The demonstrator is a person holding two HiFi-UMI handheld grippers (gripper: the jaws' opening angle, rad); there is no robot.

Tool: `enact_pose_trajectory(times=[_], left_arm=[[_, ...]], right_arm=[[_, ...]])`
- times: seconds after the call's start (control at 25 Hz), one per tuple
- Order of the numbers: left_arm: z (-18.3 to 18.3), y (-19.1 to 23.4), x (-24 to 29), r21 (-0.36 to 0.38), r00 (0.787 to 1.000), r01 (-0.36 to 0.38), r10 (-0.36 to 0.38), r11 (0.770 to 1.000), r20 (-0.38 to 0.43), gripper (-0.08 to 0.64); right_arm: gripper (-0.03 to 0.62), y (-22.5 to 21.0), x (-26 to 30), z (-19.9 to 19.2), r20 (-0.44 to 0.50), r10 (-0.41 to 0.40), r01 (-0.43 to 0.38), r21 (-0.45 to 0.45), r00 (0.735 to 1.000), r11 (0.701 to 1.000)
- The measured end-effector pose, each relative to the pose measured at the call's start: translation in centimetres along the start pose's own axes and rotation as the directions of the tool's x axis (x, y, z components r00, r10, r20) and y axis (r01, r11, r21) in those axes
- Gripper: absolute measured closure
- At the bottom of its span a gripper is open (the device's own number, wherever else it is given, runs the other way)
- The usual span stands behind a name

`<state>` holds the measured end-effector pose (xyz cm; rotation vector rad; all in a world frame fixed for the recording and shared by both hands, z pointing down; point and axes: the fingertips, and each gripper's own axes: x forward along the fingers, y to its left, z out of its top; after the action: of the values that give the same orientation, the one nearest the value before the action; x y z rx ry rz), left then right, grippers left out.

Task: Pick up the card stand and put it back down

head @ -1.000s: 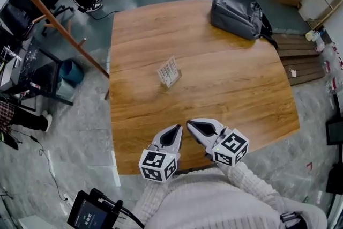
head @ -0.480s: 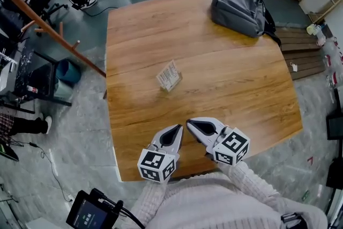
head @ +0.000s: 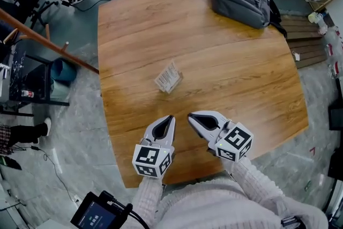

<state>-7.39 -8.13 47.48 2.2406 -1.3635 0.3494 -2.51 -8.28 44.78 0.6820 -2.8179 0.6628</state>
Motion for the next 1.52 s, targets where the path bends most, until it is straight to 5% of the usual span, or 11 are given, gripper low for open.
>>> enact_pose_trajectory(times=[0.48, 1.0, 1.52], left_arm=[[0.7, 5.2, 4.2, 0.058, 0.999, -0.039, 0.041, 0.998, -0.027, 0.545], [0.1, 8.0, 7.6, 0.155, 0.996, -0.037, 0.049, 0.987, -0.070, 0.355], [0.4, 8.1, 11.7, 0.220, 0.992, 0.017, 0.010, 0.975, -0.122, 0.289]], right_arm=[[0.594, -3.2, 3.5, 0.0, -0.010, 0.010, -0.010, 0.046, 1.000, 0.999], [0.594, -4.6, 5.3, -1.1, -0.025, 0.008, -0.006, 0.101, 1.000, 0.995], [0.594, -6.6, 5.3, -1.6, -0.029, -0.018, 0.022, 0.139, 0.999, 0.990]])
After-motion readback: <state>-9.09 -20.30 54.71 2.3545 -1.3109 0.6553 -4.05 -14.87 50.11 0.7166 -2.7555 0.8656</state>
